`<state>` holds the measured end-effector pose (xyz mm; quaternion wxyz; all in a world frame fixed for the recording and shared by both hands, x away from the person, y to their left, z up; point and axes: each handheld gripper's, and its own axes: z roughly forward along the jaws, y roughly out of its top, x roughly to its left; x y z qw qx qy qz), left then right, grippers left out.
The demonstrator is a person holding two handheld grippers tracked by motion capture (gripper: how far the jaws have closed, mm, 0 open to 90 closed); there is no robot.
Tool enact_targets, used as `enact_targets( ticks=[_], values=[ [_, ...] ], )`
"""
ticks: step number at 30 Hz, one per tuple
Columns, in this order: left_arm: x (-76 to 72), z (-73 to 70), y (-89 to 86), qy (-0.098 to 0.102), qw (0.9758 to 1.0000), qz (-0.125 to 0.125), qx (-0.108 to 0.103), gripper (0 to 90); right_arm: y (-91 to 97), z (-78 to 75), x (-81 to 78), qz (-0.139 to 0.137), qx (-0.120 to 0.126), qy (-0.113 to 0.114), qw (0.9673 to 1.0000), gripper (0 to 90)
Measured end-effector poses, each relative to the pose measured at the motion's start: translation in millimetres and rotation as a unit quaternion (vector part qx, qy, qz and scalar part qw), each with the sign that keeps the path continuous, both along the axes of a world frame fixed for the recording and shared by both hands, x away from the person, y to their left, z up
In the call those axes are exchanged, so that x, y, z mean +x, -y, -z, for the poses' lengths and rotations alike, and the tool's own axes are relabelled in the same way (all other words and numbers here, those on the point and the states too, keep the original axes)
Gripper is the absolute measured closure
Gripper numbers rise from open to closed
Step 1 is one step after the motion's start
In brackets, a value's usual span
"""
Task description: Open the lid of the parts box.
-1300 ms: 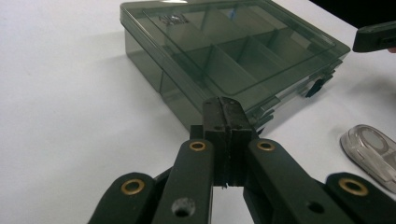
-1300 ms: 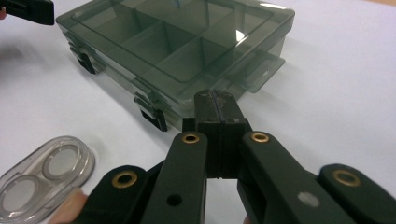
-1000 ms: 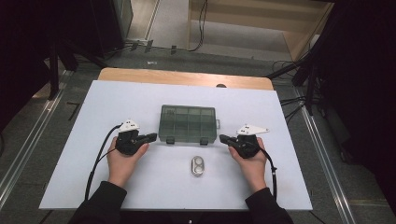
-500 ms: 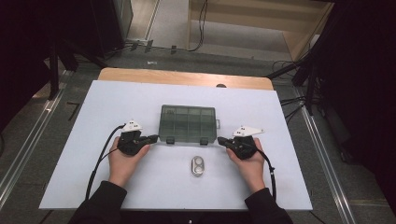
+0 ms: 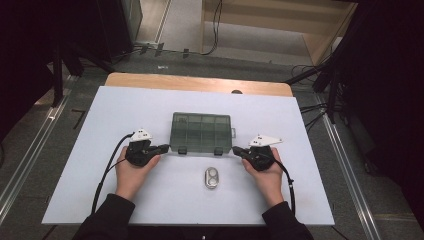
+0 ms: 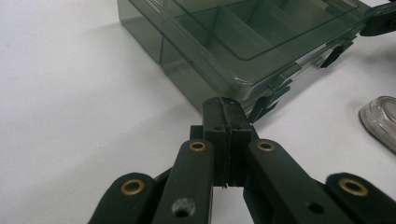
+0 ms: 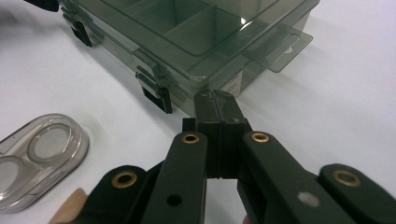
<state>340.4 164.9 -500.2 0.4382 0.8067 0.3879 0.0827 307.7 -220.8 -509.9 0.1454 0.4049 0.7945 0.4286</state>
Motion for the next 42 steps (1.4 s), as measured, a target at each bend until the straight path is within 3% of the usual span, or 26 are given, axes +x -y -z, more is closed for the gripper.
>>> enact_targets(
  ticks=[9,19,24,29,42],
  values=[
    [0.0,2.2,1.7,0.0,0.9999,0.001,0.012,89.9,-1.7,3.3,0.7,0.0,-0.012,-0.006,0.9999,87.9],
    [0.0,0.6,0.8,0.002,1.0,0.006,0.005,89.9,-0.5,0.9,0.0,0.001,-0.002,-0.002,1.0,87.9],
    [0.0,1.2,1.3,0.003,0.9999,0.004,0.012,89.9,0.0,-0.7,-0.6,0.002,-0.001,0.002,1.0,87.9],
    [-0.2,0.3,1.1,0.004,0.9999,0.007,0.008,89.9,-1.4,2.9,0.7,0.002,-0.009,-0.007,0.9999,87.9],
    [0.4,0.1,0.1,0.0,1.0,0.008,0.0,89.9,-1.0,-0.6,-0.7,-0.001,-0.001,0.002,1.0,87.8]
  ],
)
